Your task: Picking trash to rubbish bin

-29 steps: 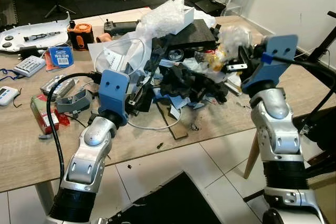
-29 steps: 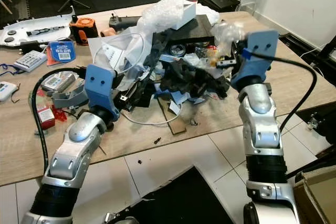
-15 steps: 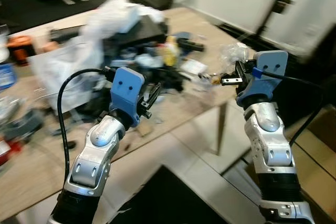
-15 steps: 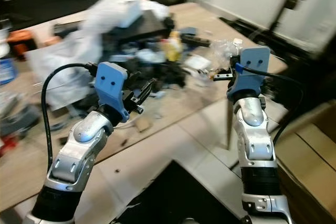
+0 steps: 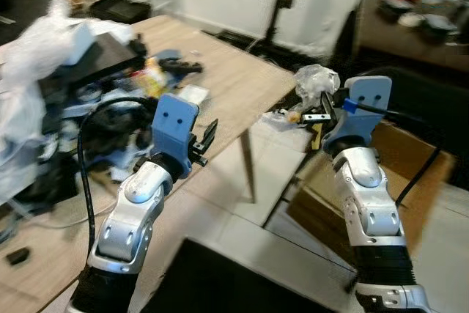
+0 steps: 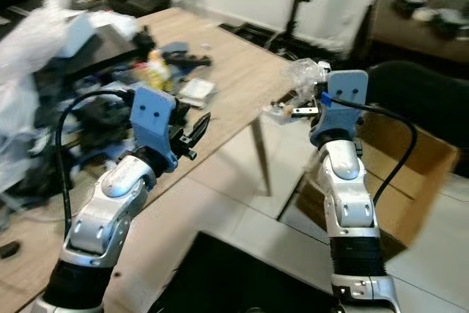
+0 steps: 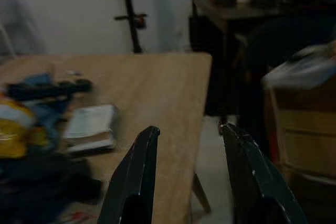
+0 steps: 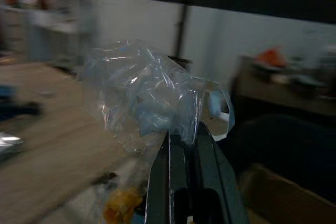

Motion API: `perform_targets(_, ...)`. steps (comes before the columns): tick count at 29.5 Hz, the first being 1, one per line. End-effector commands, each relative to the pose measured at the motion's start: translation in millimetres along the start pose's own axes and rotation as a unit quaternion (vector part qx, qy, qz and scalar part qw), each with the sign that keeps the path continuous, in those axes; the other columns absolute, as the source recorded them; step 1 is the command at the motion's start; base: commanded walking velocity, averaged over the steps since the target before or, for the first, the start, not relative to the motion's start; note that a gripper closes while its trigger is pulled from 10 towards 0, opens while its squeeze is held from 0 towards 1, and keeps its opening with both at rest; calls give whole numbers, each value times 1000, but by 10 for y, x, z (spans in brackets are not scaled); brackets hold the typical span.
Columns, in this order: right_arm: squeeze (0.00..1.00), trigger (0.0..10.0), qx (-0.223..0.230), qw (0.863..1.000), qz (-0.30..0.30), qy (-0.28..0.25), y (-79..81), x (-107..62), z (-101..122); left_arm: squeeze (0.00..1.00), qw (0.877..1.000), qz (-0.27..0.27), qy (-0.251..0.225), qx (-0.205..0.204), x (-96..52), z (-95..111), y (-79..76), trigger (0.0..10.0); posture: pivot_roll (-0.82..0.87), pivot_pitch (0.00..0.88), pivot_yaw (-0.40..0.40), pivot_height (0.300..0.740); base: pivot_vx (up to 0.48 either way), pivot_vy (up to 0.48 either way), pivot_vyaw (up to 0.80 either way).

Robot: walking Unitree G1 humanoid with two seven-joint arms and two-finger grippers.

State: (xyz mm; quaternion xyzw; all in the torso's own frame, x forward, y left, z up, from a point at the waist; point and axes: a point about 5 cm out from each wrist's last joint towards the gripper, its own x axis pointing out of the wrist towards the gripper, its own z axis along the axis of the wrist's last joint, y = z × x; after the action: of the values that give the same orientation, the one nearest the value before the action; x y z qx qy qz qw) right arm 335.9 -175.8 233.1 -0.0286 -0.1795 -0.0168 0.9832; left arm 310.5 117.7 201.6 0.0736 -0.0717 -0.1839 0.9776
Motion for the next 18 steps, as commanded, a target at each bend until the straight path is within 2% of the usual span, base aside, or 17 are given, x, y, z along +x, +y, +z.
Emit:
perform_targets(1,0,10000,3,1000,-5,14,-27,-21,-44,0,1000,2,20,2,-5,-69,15,10000,106,106,-55,740,0,0,-800)
perform_targets(2,0,10000,8,1000,-14,22,-54,-25,-67,0,1000,-5,20,-16,-14,-69,8,10000,106,106,-55,740,0,0,-800)
perform_targets(5,0,10000,12,999,-25,32,-90,-35,-99,0,999,-18,20,-26,-24,-64,-21,10000,106,106,-55,740,0,0,-800)
perform_targets(9,0,10000,12,998,-30,48,-117,-56,-148,0,999,-20,26,-11,-30,-75,-37,10000,99,116,-50,740,0,0,-800)
perform_targets(18,0,10000,11,998,-29,59,-134,-43,-178,0,999,-38,32,-24,-13,-69,-84,10000,99,116,-50,740,0,0,-800)
